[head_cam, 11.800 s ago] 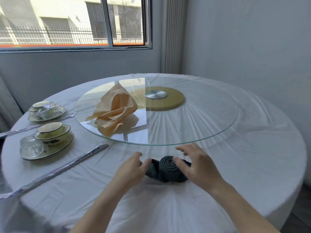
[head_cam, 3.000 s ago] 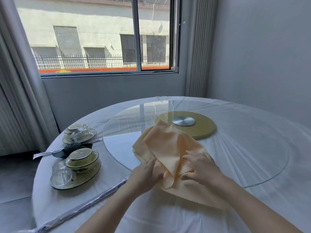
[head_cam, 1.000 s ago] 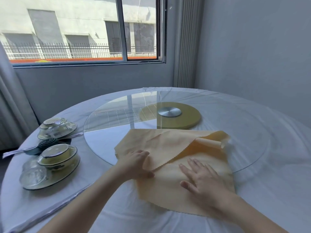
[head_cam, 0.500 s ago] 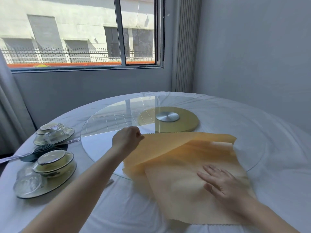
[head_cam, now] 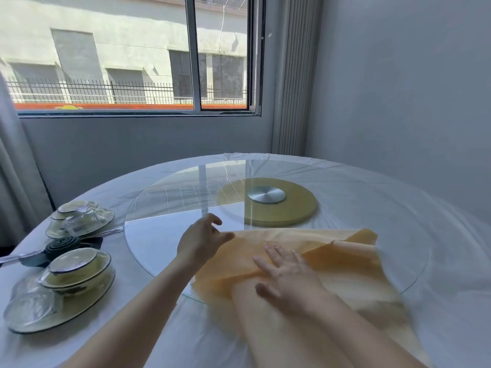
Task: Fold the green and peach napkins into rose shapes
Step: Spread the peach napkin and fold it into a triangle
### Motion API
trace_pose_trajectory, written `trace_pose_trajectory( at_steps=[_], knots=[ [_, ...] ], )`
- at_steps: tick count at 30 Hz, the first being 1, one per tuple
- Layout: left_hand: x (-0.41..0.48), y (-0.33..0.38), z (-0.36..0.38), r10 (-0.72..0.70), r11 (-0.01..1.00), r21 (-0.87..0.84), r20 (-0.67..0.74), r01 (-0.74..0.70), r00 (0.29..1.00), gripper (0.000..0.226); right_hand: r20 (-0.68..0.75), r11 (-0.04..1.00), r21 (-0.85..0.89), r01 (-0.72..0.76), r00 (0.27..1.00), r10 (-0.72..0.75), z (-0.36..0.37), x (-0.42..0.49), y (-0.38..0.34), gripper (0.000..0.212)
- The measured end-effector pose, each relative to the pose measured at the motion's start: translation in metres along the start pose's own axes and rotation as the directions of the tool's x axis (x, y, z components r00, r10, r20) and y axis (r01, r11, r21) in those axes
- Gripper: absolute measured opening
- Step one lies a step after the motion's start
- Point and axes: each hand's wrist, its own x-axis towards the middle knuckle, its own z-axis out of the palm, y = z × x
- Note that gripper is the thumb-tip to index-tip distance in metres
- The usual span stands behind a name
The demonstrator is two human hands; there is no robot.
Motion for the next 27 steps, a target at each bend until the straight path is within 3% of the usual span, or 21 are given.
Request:
trace_pose_trajectory(
  at_steps=[3, 6, 8, 10, 13, 16, 21, 24, 27],
  knots=[
    [-0.006, -0.013, -0.011, -0.066, 0.997, -0.032, 0.144, 0.071, 0.987, 0.066, 0.06, 0.997, -0.003, -0.077, 0.995, 0.077, 0.005, 0.02, 0.007, 0.062],
    [-0.012, -0.025, -0.014, -0.108, 0.993, 0.077, 0.256, 0.091, 0.961, 0.082, 0.093, 0.992, 0.025, -0.121, 0.989, 0.118, 0.008, 0.029, 0.015, 0.06],
    [-0.015, -0.03, -0.012, -0.12, 0.99, 0.105, 0.252, 0.096, 0.96, 0.084, 0.106, 0.99, 0.05, -0.134, 0.986, 0.128, 0.011, 0.033, 0.018, 0.06],
    [-0.016, -0.033, -0.006, -0.095, 0.992, 0.108, 0.222, 0.072, 0.97, 0.079, 0.102, 0.986, 0.083, -0.144, 0.986, 0.135, 0.015, 0.034, 0.019, 0.065],
    [-0.018, -0.035, 0.003, -0.054, 0.998, 0.051, 0.198, 0.045, 0.979, 0.067, 0.044, 0.977, 0.158, -0.146, 0.989, 0.141, 0.019, 0.03, 0.02, 0.102],
    [-0.013, -0.035, 0.009, -0.008, 1.0, 0.011, 0.212, 0.006, 0.977, 0.046, -0.064, 0.964, 0.223, -0.144, 0.985, 0.162, 0.019, 0.024, 0.019, 0.099],
    [0.022, -0.035, 0.013, 0.104, 0.991, -0.092, 0.016, -0.102, 0.994, 0.021, -0.287, 0.988, 0.117, -0.099, 0.949, 0.129, 0.019, -0.01, 0.016, 0.076],
    [0.048, -0.033, 0.019, 0.102, 0.992, -0.071, -0.023, -0.104, 0.994, 0.024, -0.076, 0.975, 0.175, -0.137, 0.986, 0.152, 0.023, -0.034, 0.02, 0.108],
    [0.068, -0.034, 0.025, 0.147, 0.987, 0.056, 0.031, -0.149, 0.989, 0.064, 0.031, 0.957, 0.191, -0.221, 0.975, 0.219, 0.023, -0.043, 0.027, 0.121]
  ],
)
